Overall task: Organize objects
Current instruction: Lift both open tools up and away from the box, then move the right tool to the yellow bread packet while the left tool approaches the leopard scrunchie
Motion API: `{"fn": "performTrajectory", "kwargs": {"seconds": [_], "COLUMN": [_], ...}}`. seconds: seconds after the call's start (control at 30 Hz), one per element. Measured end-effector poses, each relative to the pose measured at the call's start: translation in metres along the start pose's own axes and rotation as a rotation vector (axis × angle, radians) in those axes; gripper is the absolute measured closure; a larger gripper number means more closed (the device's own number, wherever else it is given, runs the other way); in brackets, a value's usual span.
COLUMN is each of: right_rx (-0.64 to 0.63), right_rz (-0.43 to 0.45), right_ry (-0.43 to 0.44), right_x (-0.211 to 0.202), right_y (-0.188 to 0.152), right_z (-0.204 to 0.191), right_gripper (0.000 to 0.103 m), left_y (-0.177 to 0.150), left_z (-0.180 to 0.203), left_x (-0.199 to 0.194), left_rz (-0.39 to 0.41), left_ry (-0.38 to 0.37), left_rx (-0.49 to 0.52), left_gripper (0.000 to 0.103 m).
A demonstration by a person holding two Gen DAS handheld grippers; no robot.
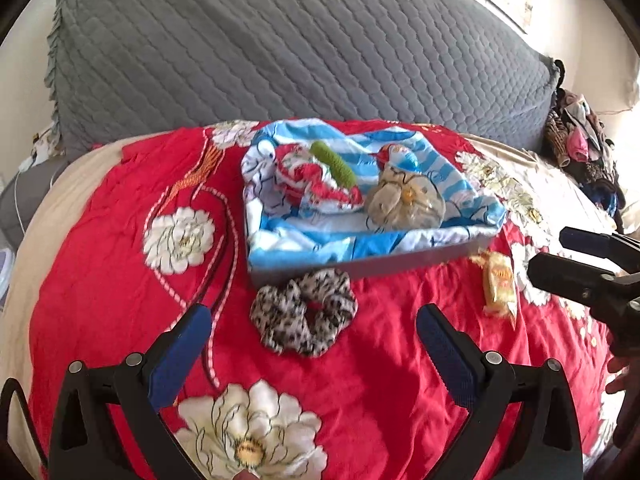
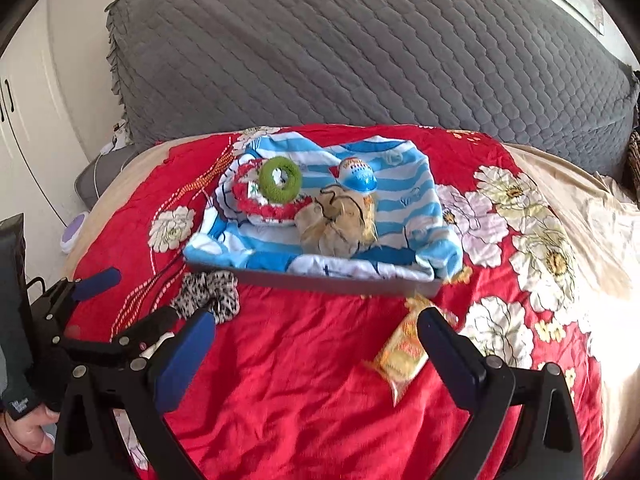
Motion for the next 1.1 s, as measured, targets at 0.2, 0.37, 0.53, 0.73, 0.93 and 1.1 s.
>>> {"fn": "performTrajectory", "kwargs": {"seconds": [0.2, 0.37, 0.53, 0.73, 0.93, 1.1], "right_rx": [0.016, 0.036, 0.072, 0.134, 0.203, 0.228], "right_rz": [-0.001, -0.009, -0.023, -0.038, -0.034, -0.044], "right_ry": [-0.019, -0.045, -0.078, -0.102, -0.144, -0.171], "right_x": [-0.005, -0.003, 0.003, 0.013, 0.023, 0.039], "right_y": [-0.022, -0.039, -0.055, -0.066, -0.068, -0.068], "right_z": [0.003, 0.013, 0.034, 0.057, 0.081, 0.094], "right_gripper": [0.001, 0.001, 0.001, 0.001, 0.001, 0.001], "left_y": [-0.016, -0.024, -0.030, -0.031, -0.031, -0.029], "left_z": [0.000, 0.007, 0.013, 0.020, 0.024, 0.022], "left_x": [-0.003, -0.001, 0.006, 0.021, 0.039, 0.055], "left_rz": [-0.007, -0.011, -0.023, -0.031, -0.040, -0.052], "left_ry": [0.000, 0.003, 0.004, 0.000, 0.003, 0.009], "left_rx": [-0.001, 0.014, 0.014, 0.023, 0.021, 0.002], "left_gripper": [0.001, 0.001, 0.001, 0.001, 0.001, 0.001]}}
Point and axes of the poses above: each gripper's, at about its wrist camera, not at the fingertips, and x roughly the way its jaws point, z to its right, y to its top, the point moved 10 cm from there along x, roughly the way its jaws point, and after that the axes turned 10 degrees about y, right-handed, at the moved point
